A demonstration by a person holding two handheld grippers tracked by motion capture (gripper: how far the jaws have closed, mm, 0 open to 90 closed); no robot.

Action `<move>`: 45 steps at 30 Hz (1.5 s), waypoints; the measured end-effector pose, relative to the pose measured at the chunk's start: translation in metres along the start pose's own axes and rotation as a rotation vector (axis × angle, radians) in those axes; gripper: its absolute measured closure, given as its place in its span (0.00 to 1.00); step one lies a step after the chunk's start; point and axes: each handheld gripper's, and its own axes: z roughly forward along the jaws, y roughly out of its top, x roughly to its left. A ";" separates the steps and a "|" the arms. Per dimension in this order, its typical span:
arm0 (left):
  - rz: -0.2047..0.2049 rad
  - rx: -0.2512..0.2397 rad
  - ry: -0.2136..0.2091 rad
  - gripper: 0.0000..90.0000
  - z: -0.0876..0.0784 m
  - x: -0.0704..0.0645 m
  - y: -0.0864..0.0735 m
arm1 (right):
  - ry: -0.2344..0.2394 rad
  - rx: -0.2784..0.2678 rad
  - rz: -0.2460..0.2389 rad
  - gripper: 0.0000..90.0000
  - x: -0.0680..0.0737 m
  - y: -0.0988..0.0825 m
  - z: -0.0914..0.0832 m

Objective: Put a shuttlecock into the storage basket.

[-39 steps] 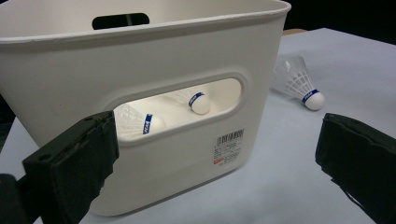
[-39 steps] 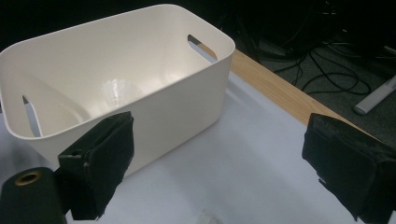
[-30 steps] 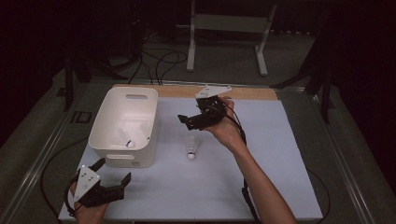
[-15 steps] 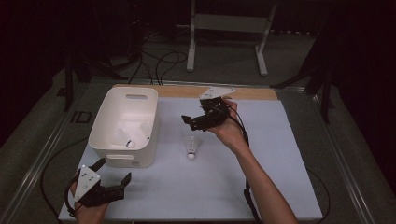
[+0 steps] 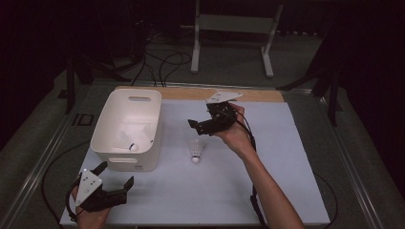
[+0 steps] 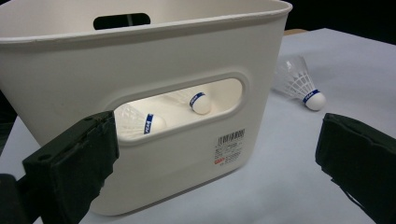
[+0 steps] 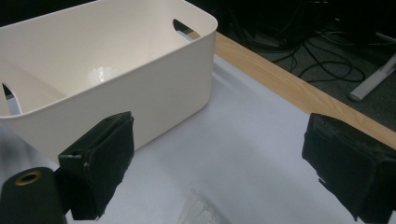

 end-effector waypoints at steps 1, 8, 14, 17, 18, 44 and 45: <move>0.000 0.000 0.001 0.00 0.000 0.000 0.000 | -0.001 0.001 0.002 0.10 0.000 -0.001 0.000; 0.000 -0.001 0.001 0.00 0.000 0.000 0.000 | -0.003 0.008 0.005 0.10 -0.002 -0.006 0.001; 0.001 0.000 0.001 0.00 0.000 0.000 0.000 | -0.006 0.009 0.007 0.10 -0.001 -0.008 0.001; 0.000 -0.001 0.001 0.00 0.000 0.000 0.000 | -0.005 0.013 0.005 0.10 0.000 -0.009 0.002; 0.000 -0.001 0.001 0.00 0.000 0.000 0.000 | -0.005 0.013 0.005 0.10 0.000 -0.009 0.002; -0.001 0.000 -0.001 0.00 0.000 0.000 0.000 | -0.002 0.052 0.016 0.10 -0.002 -0.022 0.008; -0.001 -0.001 -0.001 0.00 0.000 0.000 0.000 | -0.003 0.052 0.015 0.10 -0.002 -0.023 0.009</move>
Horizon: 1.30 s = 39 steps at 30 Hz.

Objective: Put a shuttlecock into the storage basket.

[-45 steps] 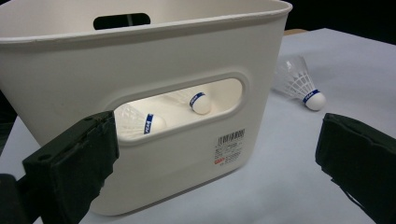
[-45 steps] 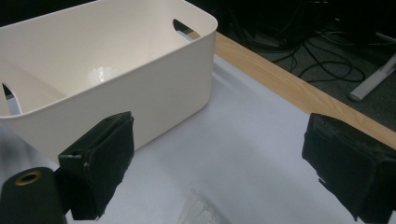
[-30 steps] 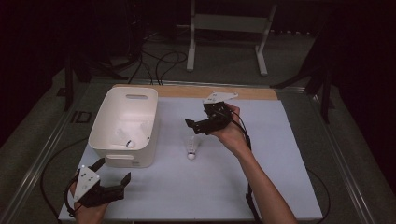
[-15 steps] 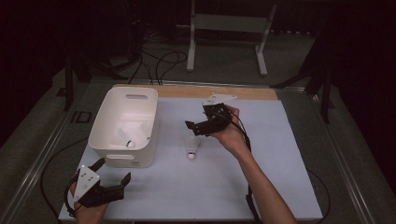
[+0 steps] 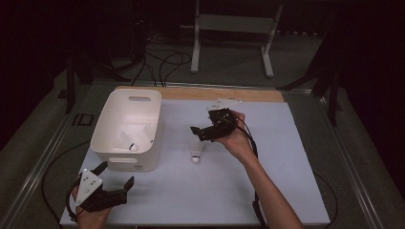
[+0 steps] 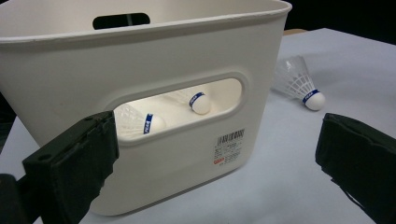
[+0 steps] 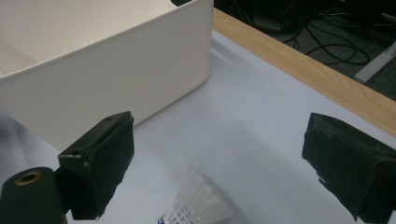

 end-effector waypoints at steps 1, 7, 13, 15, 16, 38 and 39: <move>0.000 0.000 0.000 0.00 0.000 0.000 0.000 | 0.002 -0.001 0.000 0.10 0.000 0.000 0.000; 0.000 0.000 0.001 0.00 0.000 0.000 0.000 | 0.002 0.007 0.000 0.10 0.000 -0.003 0.002; 0.001 -0.001 0.002 0.00 0.000 0.000 0.000 | 0.003 0.019 0.002 0.10 0.000 -0.007 0.004; 0.001 -0.001 0.002 0.00 0.000 0.000 0.000 | 0.005 0.018 0.001 0.10 0.000 -0.008 0.004; 0.001 -0.001 0.002 0.00 0.000 0.000 0.000 | 0.003 0.022 0.003 0.10 -0.001 -0.010 0.005; 0.003 0.003 0.000 0.00 0.000 0.000 0.000 | 0.011 0.061 0.009 0.10 0.000 -0.021 0.015; 0.004 0.003 -0.001 0.00 0.000 0.000 0.000 | 0.012 0.065 0.009 0.10 0.001 -0.022 0.015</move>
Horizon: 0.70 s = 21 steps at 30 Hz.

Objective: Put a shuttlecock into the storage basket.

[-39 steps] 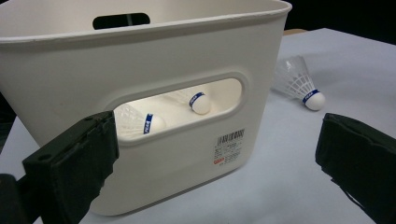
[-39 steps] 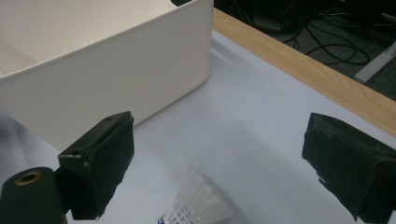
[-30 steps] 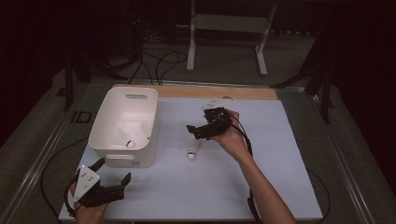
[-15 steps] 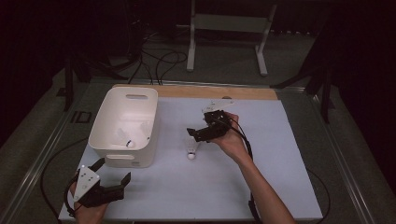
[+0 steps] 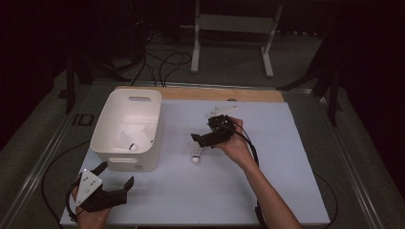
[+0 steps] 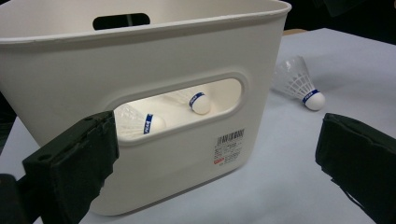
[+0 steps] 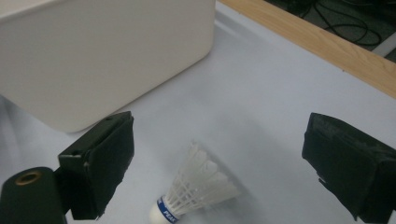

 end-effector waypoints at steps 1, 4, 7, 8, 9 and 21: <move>-0.003 -0.002 0.000 0.00 0.000 0.000 0.000 | 0.000 0.003 -0.003 0.10 0.000 -0.001 0.001; -0.003 -0.002 0.000 0.00 0.000 0.000 0.000 | 0.002 0.005 0.001 0.10 0.000 -0.002 0.002; -0.003 -0.002 0.000 0.00 0.000 0.000 0.000 | 0.003 0.009 0.000 0.10 0.000 -0.004 0.003; -0.002 -0.001 0.000 0.00 0.000 0.000 0.000 | 0.004 0.010 -0.002 0.10 0.000 -0.005 0.004; -0.002 -0.001 0.000 0.00 0.000 0.000 0.000 | 0.005 0.013 0.000 0.10 0.000 -0.006 0.005; -0.001 -0.001 0.000 0.00 0.000 0.000 0.000 | 0.010 0.028 0.002 0.10 0.001 -0.008 0.009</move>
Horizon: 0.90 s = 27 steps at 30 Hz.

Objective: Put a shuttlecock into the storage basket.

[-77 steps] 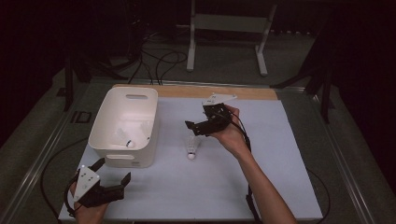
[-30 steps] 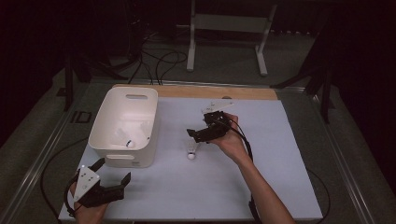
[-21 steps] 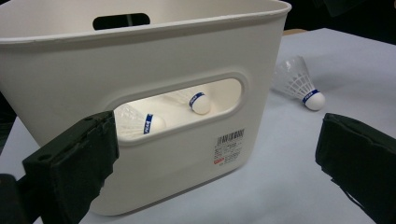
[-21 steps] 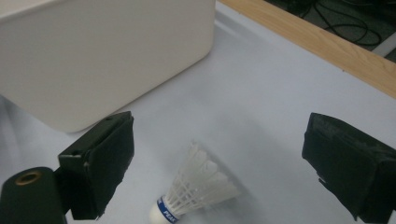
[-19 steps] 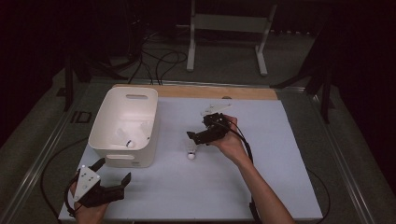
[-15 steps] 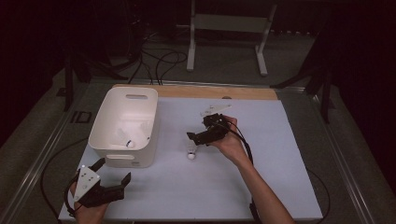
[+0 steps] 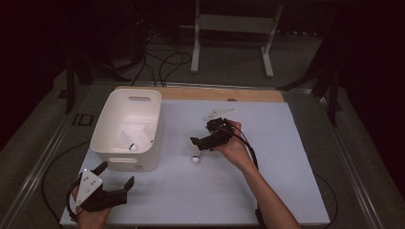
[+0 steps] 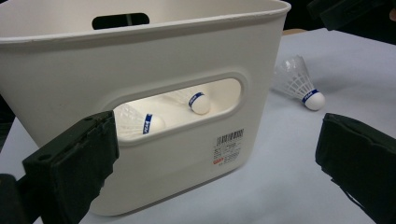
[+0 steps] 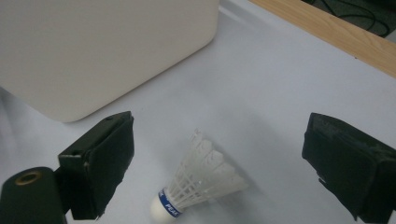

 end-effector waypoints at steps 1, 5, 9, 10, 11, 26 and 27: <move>0.000 0.000 -0.001 0.00 0.000 0.000 0.000 | -0.001 0.002 -0.001 0.10 0.000 -0.001 0.000; -0.001 0.000 0.000 0.00 0.000 0.000 0.000 | -0.001 0.007 -0.001 0.10 -0.001 -0.002 0.002; -0.001 0.000 0.000 0.00 0.000 0.000 0.000 | 0.000 0.010 -0.001 0.10 -0.001 -0.003 0.002; 0.000 0.000 0.000 0.00 0.000 0.000 0.000 | 0.001 0.011 0.001 0.10 -0.001 -0.004 0.003; -0.001 0.001 0.000 0.00 0.000 0.000 0.000 | 0.002 0.013 0.001 0.10 0.000 -0.004 0.003; -0.001 -0.001 0.001 0.00 0.000 0.000 0.000 | 0.011 0.036 -0.005 0.10 0.001 -0.006 0.013; -0.002 -0.001 0.001 0.00 0.000 0.000 0.000 | 0.013 0.038 -0.005 0.10 0.001 -0.006 0.014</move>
